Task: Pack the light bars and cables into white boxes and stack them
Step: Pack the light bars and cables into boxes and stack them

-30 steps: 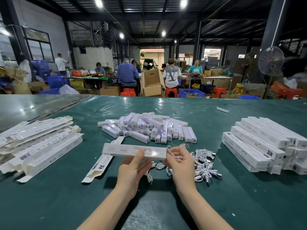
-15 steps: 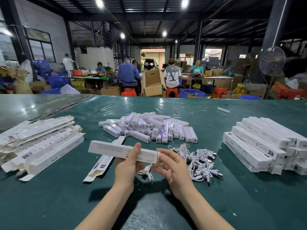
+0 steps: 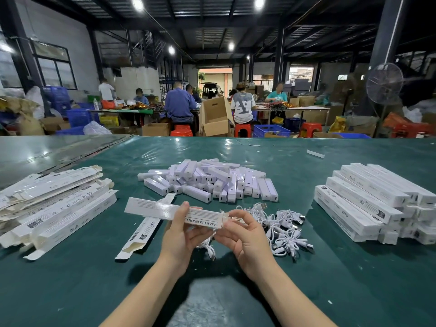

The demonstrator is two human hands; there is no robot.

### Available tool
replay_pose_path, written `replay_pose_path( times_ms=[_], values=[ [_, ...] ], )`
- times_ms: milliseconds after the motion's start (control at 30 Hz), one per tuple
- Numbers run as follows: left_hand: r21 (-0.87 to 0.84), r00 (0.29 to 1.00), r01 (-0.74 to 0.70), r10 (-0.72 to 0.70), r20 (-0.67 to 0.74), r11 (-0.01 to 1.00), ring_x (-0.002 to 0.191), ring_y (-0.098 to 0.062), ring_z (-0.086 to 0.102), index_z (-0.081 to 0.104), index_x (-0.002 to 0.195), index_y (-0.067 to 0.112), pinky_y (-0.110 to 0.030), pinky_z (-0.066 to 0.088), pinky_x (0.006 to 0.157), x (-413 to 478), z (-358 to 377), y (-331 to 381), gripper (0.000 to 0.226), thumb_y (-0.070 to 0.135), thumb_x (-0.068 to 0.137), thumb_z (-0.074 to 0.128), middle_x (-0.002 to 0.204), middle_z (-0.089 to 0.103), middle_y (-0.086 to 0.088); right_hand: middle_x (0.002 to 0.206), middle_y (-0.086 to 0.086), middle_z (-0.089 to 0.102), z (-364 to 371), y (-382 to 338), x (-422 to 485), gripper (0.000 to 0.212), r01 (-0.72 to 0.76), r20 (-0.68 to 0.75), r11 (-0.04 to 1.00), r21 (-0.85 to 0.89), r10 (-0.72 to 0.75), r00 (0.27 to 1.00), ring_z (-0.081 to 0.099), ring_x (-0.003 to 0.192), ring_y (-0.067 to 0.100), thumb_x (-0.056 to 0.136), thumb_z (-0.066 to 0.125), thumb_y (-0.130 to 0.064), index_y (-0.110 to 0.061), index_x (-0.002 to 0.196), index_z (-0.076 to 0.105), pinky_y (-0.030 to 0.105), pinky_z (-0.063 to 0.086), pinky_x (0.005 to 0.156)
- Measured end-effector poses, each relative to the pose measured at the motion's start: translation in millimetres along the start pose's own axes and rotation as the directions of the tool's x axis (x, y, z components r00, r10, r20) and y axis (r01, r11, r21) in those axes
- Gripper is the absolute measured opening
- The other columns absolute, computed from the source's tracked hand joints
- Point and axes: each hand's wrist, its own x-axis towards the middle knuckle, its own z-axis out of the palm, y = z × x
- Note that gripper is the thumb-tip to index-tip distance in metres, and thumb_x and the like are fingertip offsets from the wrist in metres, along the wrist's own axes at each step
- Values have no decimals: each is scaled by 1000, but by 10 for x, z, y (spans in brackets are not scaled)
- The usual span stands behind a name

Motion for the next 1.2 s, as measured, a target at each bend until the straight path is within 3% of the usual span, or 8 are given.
replay_pose_path(
  times_ms=[133, 433, 567, 700, 767, 833, 1133, 1200],
  values=[
    [17, 1000, 1, -1, -24, 1000, 61, -22, 66, 57, 93, 3, -28, 59, 59, 24, 4, -15, 33, 35, 91, 48, 74, 67, -14, 67, 9, 69, -2, -5, 1, 23, 13, 34, 999, -44, -11, 999, 67, 53, 20, 82, 51, 14, -6, 73, 49, 24, 54, 50],
    [26, 993, -13, 16, -113, 1000, 46, -14, 61, 52, 97, 4, -25, 55, 48, 16, 40, -77, 27, 31, 90, 53, 58, 66, -7, 55, 6, 48, 21, 31, -1, 30, 147, 29, 852, -503, -153, 988, 49, 40, 8, 88, 44, 8, -8, 62, 44, 22, 49, 44],
    [19, 996, 15, -13, -83, 1000, 47, -14, 63, 54, 93, 5, -24, 53, 47, -5, 58, -113, 27, 32, 91, 52, 59, 67, -7, 66, 15, 46, 4, 45, 11, 29, 208, 33, 815, -541, -227, 973, 45, 44, 15, 97, 42, -8, 8, 73, 49, 26, 45, 43],
    [-29, 993, 106, -107, -57, 994, 52, -16, 65, 57, 88, 8, -23, 53, 48, -21, 58, -123, 29, 36, 92, 52, 64, 69, -8, 65, 10, 42, -4, 73, 4, 30, 274, 74, 729, -627, -294, 953, 42, 44, 7, 97, 41, -10, -7, 67, 44, 23, 46, 43],
    [-67, 988, 138, -142, -59, 988, 51, -15, 65, 57, 84, 9, -23, 53, 47, -17, 61, -116, 29, 36, 92, 51, 62, 68, -8, 66, 11, 40, -6, 84, 3, 32, 301, 87, 648, -700, -341, 936, 42, 46, 10, 97, 41, -11, -11, 66, 39, 27, 47, 45],
    [-86, 986, 153, -157, -52, 985, 52, -16, 66, 57, 83, 8, -24, 53, 48, -7, 59, -117, 29, 36, 92, 52, 61, 68, -8, 65, 11, 41, -13, 77, 7, 33, 323, 105, 599, -733, -369, 923, 45, 47, 16, 98, 41, -12, -14, 65, 36, 21, 43, 43],
    [-92, 982, 179, -185, -50, 979, 49, -14, 65, 58, 82, 8, -23, 53, 45, 0, 62, -64, 31, 37, 92, 52, 59, 68, -7, 64, -2, 37, 24, 91, -21, 34, 338, 155, 606, -720, -334, 930, 41, 47, 6, 98, 38, -8, -18, 65, 35, 19, 40, 41],
    [-95, 985, 160, -166, -57, 983, 49, -12, 65, 59, 81, 8, -22, 53, 46, -14, 90, -92, 33, 38, 92, 52, 58, 67, -7, 64, -1, 37, 40, 101, -24, 33, 348, 138, 597, -722, -369, 919, 40, 51, 11, 99, 36, -9, -18, 67, 35, 30, 43, 45]
  ],
)
